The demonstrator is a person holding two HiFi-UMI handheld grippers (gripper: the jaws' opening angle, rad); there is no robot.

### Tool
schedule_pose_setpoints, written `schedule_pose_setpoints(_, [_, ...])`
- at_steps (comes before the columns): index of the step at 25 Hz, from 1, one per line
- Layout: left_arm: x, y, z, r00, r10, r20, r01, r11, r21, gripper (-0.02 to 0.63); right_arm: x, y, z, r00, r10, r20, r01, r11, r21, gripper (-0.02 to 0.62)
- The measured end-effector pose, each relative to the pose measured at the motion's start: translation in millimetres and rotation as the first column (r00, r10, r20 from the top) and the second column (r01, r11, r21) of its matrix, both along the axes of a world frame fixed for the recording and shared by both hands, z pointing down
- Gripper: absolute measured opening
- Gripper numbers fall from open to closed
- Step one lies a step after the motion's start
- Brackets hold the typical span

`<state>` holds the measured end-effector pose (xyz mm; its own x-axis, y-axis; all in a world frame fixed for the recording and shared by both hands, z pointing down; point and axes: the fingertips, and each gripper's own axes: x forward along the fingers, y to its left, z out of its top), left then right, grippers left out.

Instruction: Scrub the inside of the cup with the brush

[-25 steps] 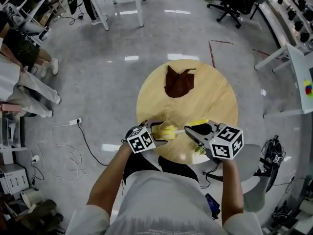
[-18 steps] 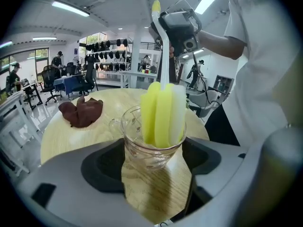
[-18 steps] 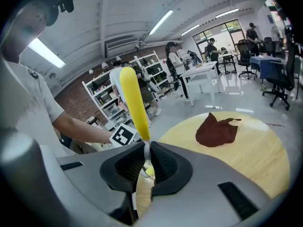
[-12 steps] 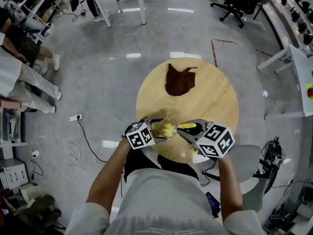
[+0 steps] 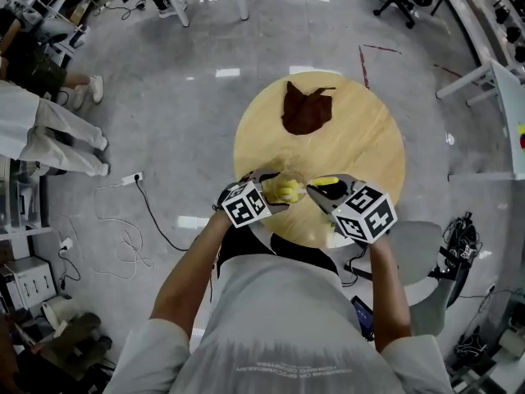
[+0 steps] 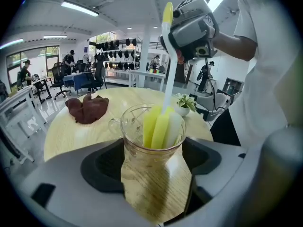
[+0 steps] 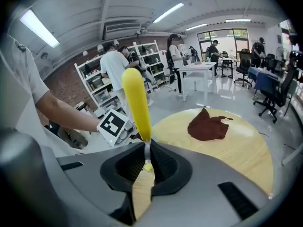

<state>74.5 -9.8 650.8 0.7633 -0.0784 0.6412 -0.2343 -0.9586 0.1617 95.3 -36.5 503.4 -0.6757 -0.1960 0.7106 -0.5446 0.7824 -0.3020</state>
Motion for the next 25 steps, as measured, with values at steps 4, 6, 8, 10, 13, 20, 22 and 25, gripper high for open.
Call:
schedule_pose_setpoints(4, [-4,1,1,0.999,0.013,0.035,-0.012,1.000,-0.011,0.385,7,5,-22,0.999,0.052,0.006,-0.052,0.999,0.014,0.061])
schedule_pose_setpoints(6, [-3,2,2,0.998,0.035,0.050,-0.035,0.999,-0.011,0.385,9,6,-33,0.998,0.069,-0.003,-0.069,0.997,0.026,0.061])
schedule_pose_setpoints(8, [-2,1,2,0.995,0.075,0.067,-0.075,0.997,-0.007,0.385,9,7,-42,0.996,0.088,-0.024,-0.087,0.995,0.038,0.061])
schedule_pose_setpoints(10, [1,1,2,0.989,0.128,0.077,-0.128,0.992,-0.005,0.385,6,8,-43,0.993,0.098,-0.069,-0.095,0.994,0.045,0.061])
schedule_pose_setpoints(13, [4,-1,1,0.974,0.211,0.081,-0.212,0.977,-0.006,0.383,-4,8,-37,0.986,0.092,-0.140,-0.087,0.995,0.040,0.061])
schedule_pose_setpoints(20, [-5,-1,2,0.867,0.494,0.066,-0.494,0.869,-0.023,0.383,-23,8,-18,0.971,0.141,-0.194,-0.149,0.988,-0.027,0.061])
schedule_pose_setpoints(22, [-10,-2,2,0.818,0.572,0.068,-0.571,0.821,-0.033,0.383,-26,9,-12,0.965,0.169,-0.202,-0.181,0.982,-0.043,0.061])
schedule_pose_setpoints(25, [-19,-10,4,0.766,0.638,0.072,-0.637,0.770,-0.041,0.385,-32,12,1,0.953,0.215,-0.215,-0.233,0.970,-0.065,0.063])
